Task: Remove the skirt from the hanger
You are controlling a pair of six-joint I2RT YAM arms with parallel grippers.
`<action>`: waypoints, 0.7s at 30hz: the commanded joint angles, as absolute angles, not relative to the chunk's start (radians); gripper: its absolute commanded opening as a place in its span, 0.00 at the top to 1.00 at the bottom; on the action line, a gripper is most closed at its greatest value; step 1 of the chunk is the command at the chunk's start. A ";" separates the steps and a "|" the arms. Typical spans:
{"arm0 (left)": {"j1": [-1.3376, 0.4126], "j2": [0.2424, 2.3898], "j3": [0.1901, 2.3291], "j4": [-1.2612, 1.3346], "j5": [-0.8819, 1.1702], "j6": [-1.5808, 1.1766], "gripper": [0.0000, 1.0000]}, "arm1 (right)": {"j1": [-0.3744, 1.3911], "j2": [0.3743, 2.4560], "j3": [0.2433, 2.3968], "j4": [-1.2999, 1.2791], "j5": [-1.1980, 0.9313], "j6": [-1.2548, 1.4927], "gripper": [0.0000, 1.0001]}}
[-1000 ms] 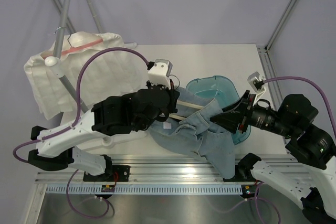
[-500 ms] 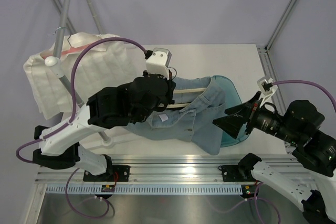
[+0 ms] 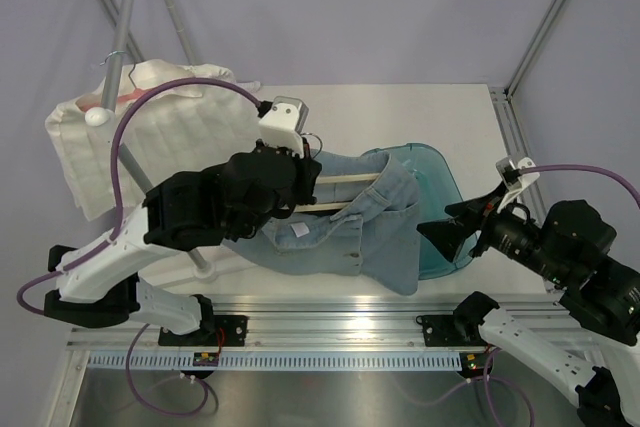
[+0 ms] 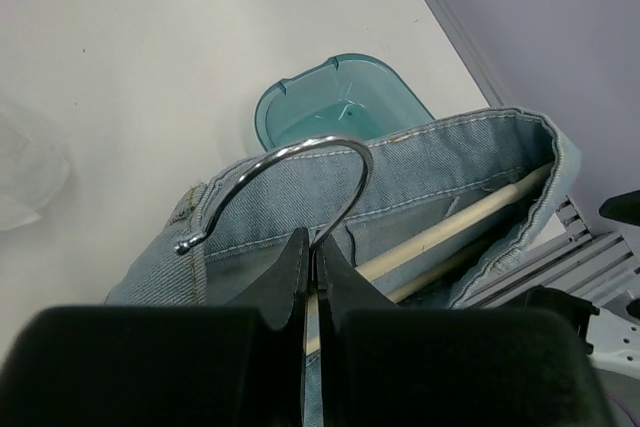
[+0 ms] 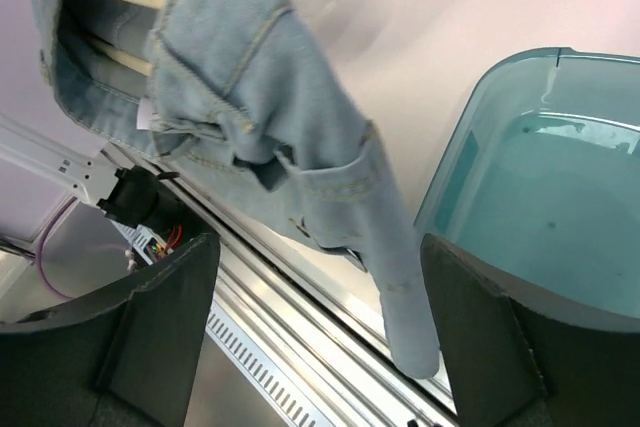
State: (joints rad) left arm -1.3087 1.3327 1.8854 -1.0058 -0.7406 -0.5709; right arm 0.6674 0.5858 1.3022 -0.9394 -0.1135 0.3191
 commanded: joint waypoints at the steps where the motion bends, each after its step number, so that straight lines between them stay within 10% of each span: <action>1: -1.304 1.233 1.859 -0.893 -0.729 -0.592 1.00 | 0.664 0.644 1.287 -0.887 -0.087 0.246 0.14; 5: -1.304 1.200 1.839 -0.900 -0.719 -0.597 1.00 | 0.664 0.684 1.237 -0.821 -0.093 0.241 0.35; 13: -1.304 1.189 1.839 -0.899 -0.719 -0.586 1.00 | 0.664 0.661 1.121 -0.696 -0.314 0.274 0.31; 18: -1.304 1.187 1.839 -0.902 -0.735 -0.581 1.00 | 0.663 0.675 1.134 -0.747 -0.276 0.287 1.00; 21: -1.304 1.178 1.836 -0.914 -0.770 -0.578 1.00 | 0.666 0.643 1.137 -0.781 -0.201 0.314 1.00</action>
